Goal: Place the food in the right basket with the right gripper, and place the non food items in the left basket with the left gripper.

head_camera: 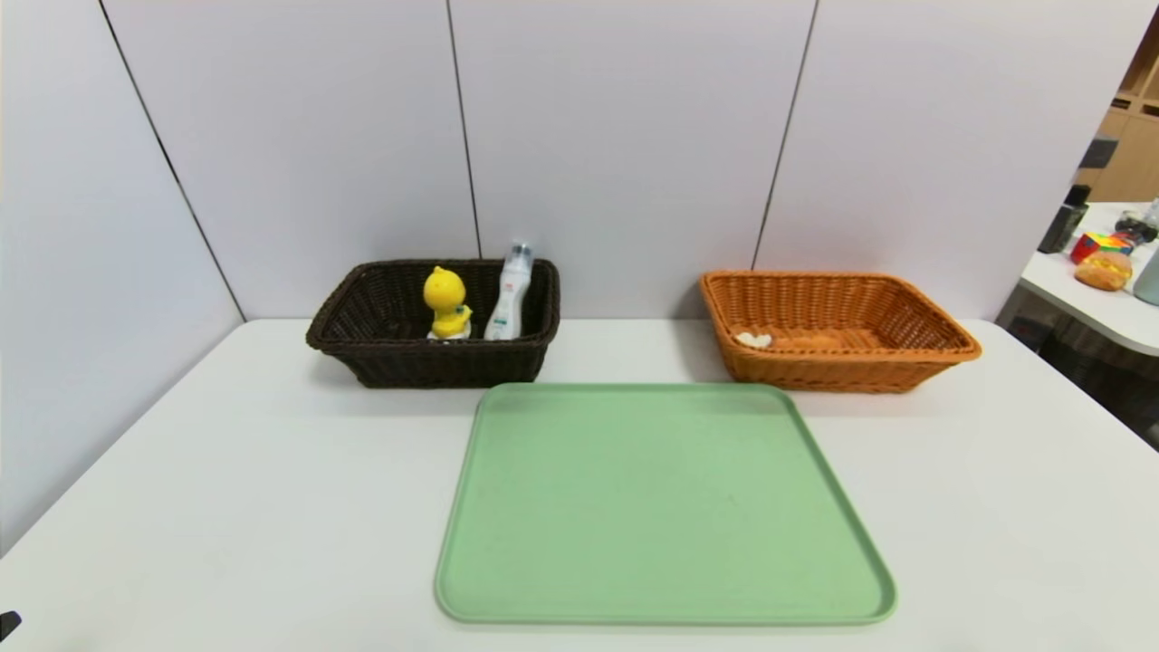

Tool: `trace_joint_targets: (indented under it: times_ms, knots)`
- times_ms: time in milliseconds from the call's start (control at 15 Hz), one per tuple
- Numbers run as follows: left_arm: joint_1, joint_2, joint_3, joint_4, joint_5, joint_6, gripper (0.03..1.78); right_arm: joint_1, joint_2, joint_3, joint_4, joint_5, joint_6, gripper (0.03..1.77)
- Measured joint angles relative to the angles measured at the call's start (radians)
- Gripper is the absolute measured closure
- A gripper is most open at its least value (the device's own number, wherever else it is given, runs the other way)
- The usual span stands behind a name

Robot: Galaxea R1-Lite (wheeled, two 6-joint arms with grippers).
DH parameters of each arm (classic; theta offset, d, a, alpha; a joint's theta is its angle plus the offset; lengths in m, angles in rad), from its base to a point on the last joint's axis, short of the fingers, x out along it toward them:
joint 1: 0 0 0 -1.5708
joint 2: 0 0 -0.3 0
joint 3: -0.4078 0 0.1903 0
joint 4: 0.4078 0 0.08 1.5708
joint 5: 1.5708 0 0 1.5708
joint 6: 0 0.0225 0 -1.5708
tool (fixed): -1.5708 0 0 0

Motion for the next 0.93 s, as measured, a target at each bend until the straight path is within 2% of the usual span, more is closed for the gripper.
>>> trace_joint_targets:
  times_ms: [200,600,800,933]
  knots:
    - [-0.010,-0.015,0.003,0.003,-0.037,0.001,0.12,-0.010,-0.029,0.015,0.005,0.006,0.002,0.10]
    - [-0.040,-0.077,0.037,0.049,-0.042,0.007,0.12,-0.044,-0.113,0.067,0.006,0.017,0.002,0.10]
    - [-0.051,-0.123,0.051,0.076,-0.041,0.011,0.12,-0.043,-0.151,0.090,0.009,0.055,0.003,0.10]
    - [-0.053,-0.147,0.067,0.076,-0.033,0.013,0.12,-0.040,-0.200,0.095,0.056,0.092,0.003,0.10]
